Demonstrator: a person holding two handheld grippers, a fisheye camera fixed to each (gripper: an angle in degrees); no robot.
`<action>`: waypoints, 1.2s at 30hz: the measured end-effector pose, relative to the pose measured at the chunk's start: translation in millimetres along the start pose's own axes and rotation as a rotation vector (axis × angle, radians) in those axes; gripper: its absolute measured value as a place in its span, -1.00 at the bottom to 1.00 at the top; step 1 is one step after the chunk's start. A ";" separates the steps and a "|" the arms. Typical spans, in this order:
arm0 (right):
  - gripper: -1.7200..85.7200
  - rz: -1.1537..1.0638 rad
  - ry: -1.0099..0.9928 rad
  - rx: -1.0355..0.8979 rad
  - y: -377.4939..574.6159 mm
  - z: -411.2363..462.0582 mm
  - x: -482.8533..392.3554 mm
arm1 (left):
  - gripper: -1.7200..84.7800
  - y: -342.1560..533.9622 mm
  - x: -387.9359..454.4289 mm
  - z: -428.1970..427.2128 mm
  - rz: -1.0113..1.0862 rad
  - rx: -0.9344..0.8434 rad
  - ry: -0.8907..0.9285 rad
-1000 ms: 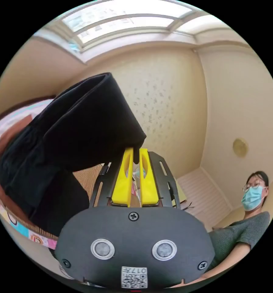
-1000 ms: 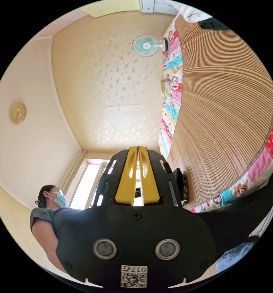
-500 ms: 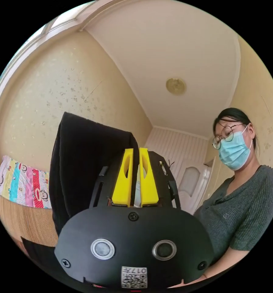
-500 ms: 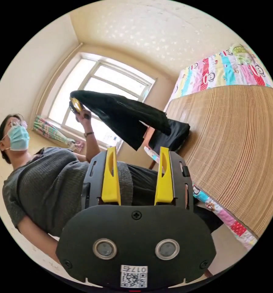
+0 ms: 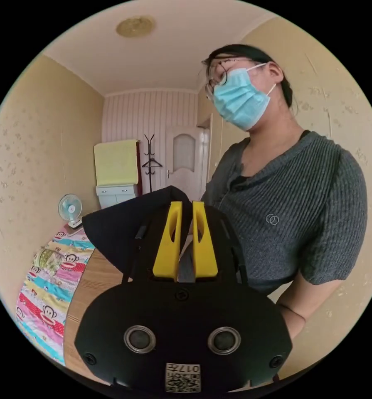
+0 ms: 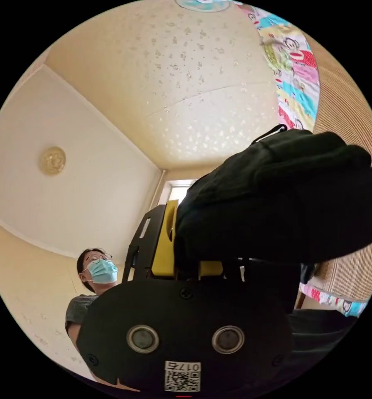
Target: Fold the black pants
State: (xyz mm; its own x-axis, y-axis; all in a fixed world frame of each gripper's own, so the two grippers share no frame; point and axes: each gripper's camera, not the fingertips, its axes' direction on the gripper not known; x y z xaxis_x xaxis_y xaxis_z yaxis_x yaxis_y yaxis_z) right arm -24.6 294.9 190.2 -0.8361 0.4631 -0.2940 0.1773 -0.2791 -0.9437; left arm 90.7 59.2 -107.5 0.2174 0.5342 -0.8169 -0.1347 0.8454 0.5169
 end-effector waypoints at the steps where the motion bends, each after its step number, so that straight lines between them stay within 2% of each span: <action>1: -0.84 -0.082 -0.024 0.020 -8.0 -6.0 -18.6 | -0.83 6.7 -5.0 13.4 -0.069 -0.057 -0.048; 2: -0.84 -0.177 -0.060 0.023 -16.8 -10.4 -39.9 | -0.83 11.3 -9.1 20.6 -0.110 -0.093 -0.073; 5: -0.82 -0.386 -0.188 -0.039 -36.1 -10.1 -90.7 | -0.84 56.3 -40.7 80.3 -0.267 -0.431 -0.151; 7: -0.81 -0.489 -0.258 -0.117 -41.6 0.4 -115.2 | -0.89 115.9 -88.0 136.6 -0.516 -0.689 -0.230; 8: -0.80 -0.544 -0.263 -0.177 -41.5 12.9 -129.0 | -0.91 129.7 -98.7 146.3 -0.582 -0.697 -0.215; 11: -0.79 -0.664 -0.172 -0.337 -28.4 53.7 -151.7 | -0.94 175.9 -124.3 175.5 -0.750 -0.478 0.021; 12: -0.79 -0.679 -0.161 -0.368 -25.2 60.7 -153.4 | -0.94 184.8 -130.3 178.1 -0.801 -0.341 0.077; 13: -0.79 -0.701 -0.179 -0.436 -19.5 72.5 -154.5 | -0.93 189.1 -134.2 175.8 -0.838 -0.199 0.102; 16: -0.79 -0.737 -0.362 -0.558 -8.8 87.4 -157.0 | -0.81 179.7 -138.0 166.3 -0.830 0.023 0.118; 21: -0.78 -0.852 -0.723 -0.682 9.4 90.3 -165.3 | -0.73 131.0 -142.0 156.0 -0.722 0.132 0.110; 23: -0.79 -0.811 -0.985 -0.684 12.1 84.4 -153.1 | -0.73 108.5 -141.7 158.1 -0.671 0.166 0.135; 26: -0.79 -0.765 -1.181 -0.604 19.6 72.0 -131.3 | -0.73 72.8 -139.1 168.7 -0.590 0.208 0.197; 30: -0.79 -0.676 -1.226 -0.565 31.6 68.2 -107.4 | -0.72 41.9 -146.0 188.1 -0.578 0.217 0.272; 36: -0.78 -0.555 -1.061 -0.723 65.0 86.9 -89.0 | -0.67 42.7 -180.1 196.8 -0.729 0.192 0.233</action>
State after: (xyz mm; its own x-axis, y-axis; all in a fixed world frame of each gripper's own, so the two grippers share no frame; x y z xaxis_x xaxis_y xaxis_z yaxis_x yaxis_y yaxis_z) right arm 16.2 162.4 168.2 -0.8161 -0.5715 0.0855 -0.3490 0.3695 -0.8612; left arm 236.1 -1.4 112.0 -0.0241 -0.1500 -0.9884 0.1380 0.9787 -0.1519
